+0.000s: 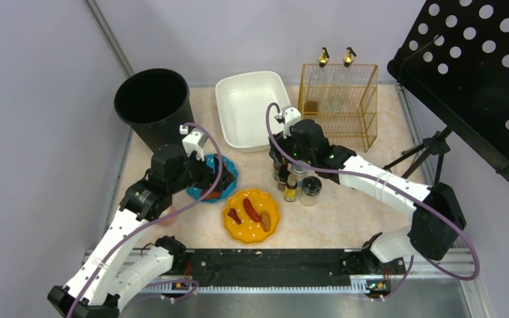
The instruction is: Clear the kitchen counter
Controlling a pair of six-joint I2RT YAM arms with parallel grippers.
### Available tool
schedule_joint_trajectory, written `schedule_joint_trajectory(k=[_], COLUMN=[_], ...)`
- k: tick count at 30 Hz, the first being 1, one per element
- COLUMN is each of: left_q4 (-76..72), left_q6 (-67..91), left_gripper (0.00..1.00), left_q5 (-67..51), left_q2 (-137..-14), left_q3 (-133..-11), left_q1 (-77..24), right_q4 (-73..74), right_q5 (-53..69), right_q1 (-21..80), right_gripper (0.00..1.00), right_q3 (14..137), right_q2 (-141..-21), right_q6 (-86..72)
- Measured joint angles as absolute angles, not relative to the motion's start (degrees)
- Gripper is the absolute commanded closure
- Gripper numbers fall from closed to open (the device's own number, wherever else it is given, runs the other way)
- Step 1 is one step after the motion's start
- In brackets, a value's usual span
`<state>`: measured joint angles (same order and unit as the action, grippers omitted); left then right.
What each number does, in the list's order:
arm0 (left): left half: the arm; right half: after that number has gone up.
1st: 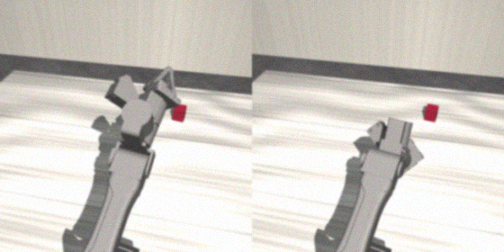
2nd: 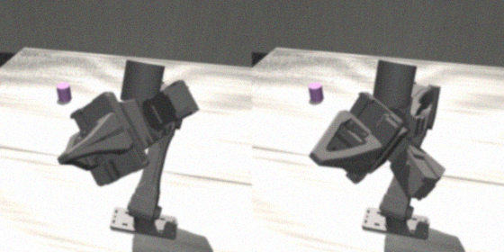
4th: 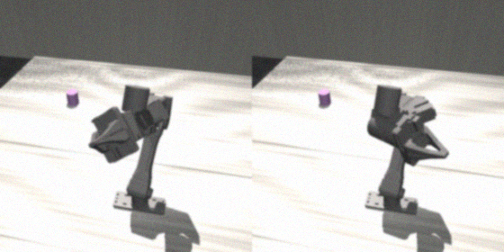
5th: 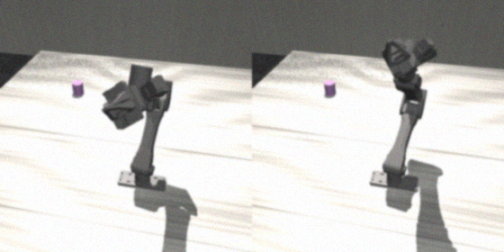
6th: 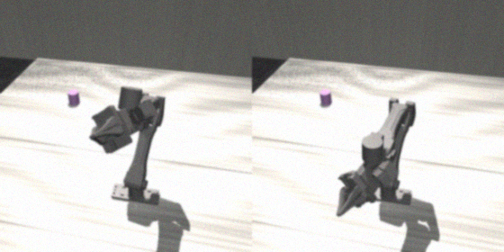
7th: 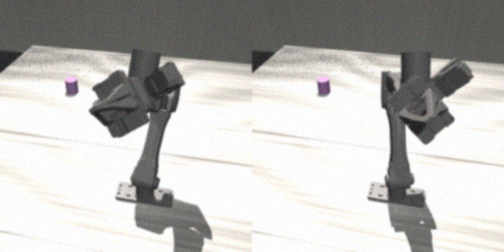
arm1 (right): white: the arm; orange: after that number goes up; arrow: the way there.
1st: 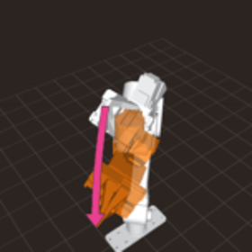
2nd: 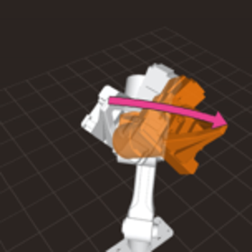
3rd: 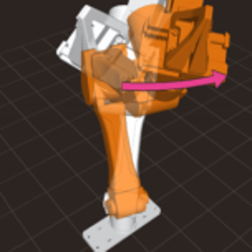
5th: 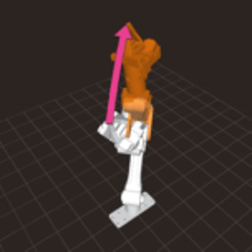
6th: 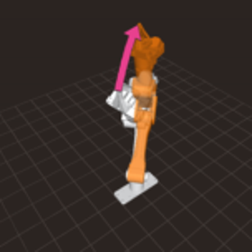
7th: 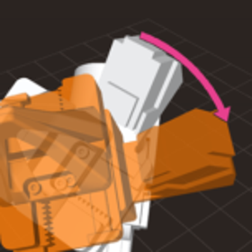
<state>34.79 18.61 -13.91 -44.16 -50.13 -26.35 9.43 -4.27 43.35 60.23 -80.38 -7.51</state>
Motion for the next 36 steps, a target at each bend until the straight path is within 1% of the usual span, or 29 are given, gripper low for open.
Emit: schedule_joint_trajectory(k=[4, 15, 20, 22, 29, 36], left_q4=[34.79, 34.79, 34.79, 34.79, 34.79, 34.76], left_q6=[18.48, 18.44, 18.44, 18.41, 18.35, 18.33], left_gripper=[0.01, 0.01, 0.01, 0.01, 0.01, 0.01], left_q5=[-14.04, -14.09, -14.09, -14.09, -14.11, -14.09], left_q2=[-44.34, -44.40, -44.40, -44.40, -44.40, -44.53], left_q3=[-50.13, -50.13, -50.13, -50.13, -50.13, -50.13], left_q1=[-26.35, -26.35, -26.35, -26.35, -26.35, -26.35], right_q4=[9.43, 9.45, 9.43, 9.43, 9.15, 9.10], right_q5=[-5.56, -6.74, -6.96, -6.96, -8.49, -9.23], right_q1=[43.59, 43.68, 43.72, 43.75, 43.77, 43.79], right_gripper=[0.45, 0.47, 0.59, 0.65, 1.00, 1.00], right_q3=[60.23, 60.23, 60.23, 60.23, 60.23, 60.29], right_q2=[-80.38, -81.54, -82.13, -82.26, -82.26, -82.26], right_q6=[-7.51, -7.55, -7.55, -7.60, -7.35, -8.05])
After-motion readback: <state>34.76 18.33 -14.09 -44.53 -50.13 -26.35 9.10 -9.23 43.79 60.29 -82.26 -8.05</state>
